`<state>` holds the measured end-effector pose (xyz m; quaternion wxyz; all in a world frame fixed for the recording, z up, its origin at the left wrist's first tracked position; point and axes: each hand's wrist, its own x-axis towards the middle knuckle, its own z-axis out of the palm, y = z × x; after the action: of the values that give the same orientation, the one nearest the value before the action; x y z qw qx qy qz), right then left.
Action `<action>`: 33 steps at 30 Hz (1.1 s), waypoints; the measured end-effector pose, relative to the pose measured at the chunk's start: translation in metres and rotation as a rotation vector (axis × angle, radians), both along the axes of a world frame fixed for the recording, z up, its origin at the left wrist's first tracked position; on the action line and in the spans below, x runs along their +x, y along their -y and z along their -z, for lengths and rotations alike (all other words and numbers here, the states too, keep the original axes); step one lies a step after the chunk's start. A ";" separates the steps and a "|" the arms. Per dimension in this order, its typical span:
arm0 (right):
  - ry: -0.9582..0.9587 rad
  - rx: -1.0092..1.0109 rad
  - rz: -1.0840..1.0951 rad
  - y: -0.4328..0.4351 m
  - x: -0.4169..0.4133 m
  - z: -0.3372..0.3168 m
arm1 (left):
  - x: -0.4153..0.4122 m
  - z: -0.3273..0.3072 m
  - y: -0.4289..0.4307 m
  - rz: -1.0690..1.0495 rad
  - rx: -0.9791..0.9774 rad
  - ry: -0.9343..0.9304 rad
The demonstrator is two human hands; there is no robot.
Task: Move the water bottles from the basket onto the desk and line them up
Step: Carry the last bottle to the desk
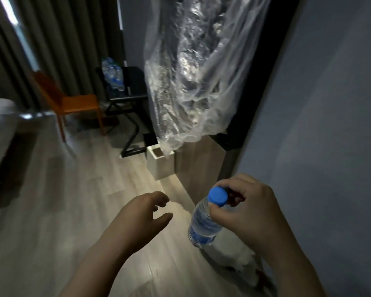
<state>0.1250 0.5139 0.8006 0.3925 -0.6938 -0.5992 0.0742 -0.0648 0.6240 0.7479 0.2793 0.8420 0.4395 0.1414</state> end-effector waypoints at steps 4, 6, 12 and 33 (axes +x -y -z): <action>0.015 0.026 -0.176 -0.051 0.012 -0.004 | -0.006 -0.006 -0.014 -0.171 0.010 -0.011; 0.001 0.042 -0.249 -0.075 0.014 -0.004 | -0.008 -0.008 -0.021 -0.244 0.025 -0.016; -0.009 0.039 -0.400 -0.140 0.010 0.001 | -0.021 -0.009 -0.047 -0.399 0.006 -0.011; 0.063 -0.018 -0.476 -0.441 -0.116 -0.003 | -0.138 -0.022 -0.337 -0.449 0.039 -0.055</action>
<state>0.0092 0.9545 0.8037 0.3388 -0.5386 -0.7571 0.1483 -0.2025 0.9608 0.7702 0.2124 0.7318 0.6205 0.1853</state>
